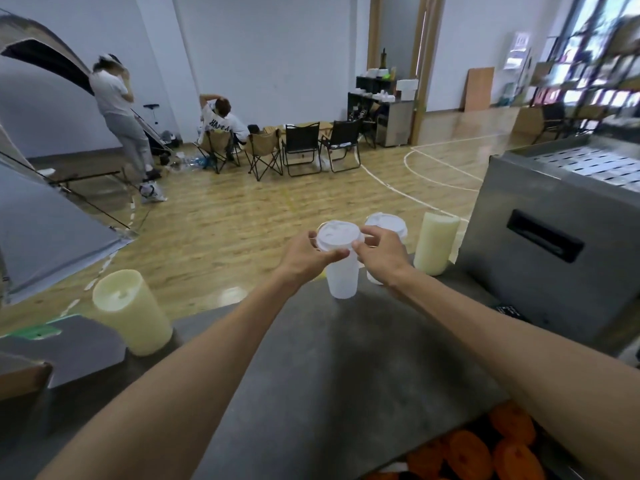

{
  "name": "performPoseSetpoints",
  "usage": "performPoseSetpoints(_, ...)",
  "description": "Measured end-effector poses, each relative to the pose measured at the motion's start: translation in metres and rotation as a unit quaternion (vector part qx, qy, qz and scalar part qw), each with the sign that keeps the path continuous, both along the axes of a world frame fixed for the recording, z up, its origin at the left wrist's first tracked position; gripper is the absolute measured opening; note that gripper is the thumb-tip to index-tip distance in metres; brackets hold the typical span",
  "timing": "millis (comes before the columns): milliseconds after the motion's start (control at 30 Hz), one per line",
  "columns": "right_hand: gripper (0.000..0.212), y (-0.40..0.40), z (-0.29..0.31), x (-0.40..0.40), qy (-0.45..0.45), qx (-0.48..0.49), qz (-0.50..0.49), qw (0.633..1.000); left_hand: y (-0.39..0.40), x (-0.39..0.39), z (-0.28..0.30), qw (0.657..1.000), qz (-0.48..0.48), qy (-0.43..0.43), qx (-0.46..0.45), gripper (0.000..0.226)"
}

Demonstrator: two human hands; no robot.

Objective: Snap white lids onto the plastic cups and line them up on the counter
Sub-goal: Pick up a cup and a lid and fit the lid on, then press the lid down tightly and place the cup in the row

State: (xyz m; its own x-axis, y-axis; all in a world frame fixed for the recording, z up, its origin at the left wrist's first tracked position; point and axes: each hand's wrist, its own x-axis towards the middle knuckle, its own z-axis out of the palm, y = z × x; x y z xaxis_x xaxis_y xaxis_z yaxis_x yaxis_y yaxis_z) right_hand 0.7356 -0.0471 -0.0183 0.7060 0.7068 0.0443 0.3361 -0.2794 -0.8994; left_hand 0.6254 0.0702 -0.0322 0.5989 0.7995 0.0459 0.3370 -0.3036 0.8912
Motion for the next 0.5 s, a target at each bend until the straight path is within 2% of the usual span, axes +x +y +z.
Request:
performPoseSetpoints(300, 0.046, 0.005, -0.012, 0.008, 0.001, -0.014, 0.002, 1.0, 0.004, 0.013, -0.012, 0.999, -0.003, 0.03, 0.016, 0.053)
performPoseSetpoints(433, 0.049, 0.002, -0.014, 0.01, -0.003, -0.026, 0.002, 1.0, -0.001, 0.011, -0.009, 0.998, -0.002, 0.053, 0.041, 0.026)
performPoseSetpoints(500, 0.053, -0.003, -0.012, 0.012, -0.006, -0.04, 0.005, 0.999, -0.003, 0.007, -0.008, 0.996, -0.002, 0.071, 0.05, 0.034)
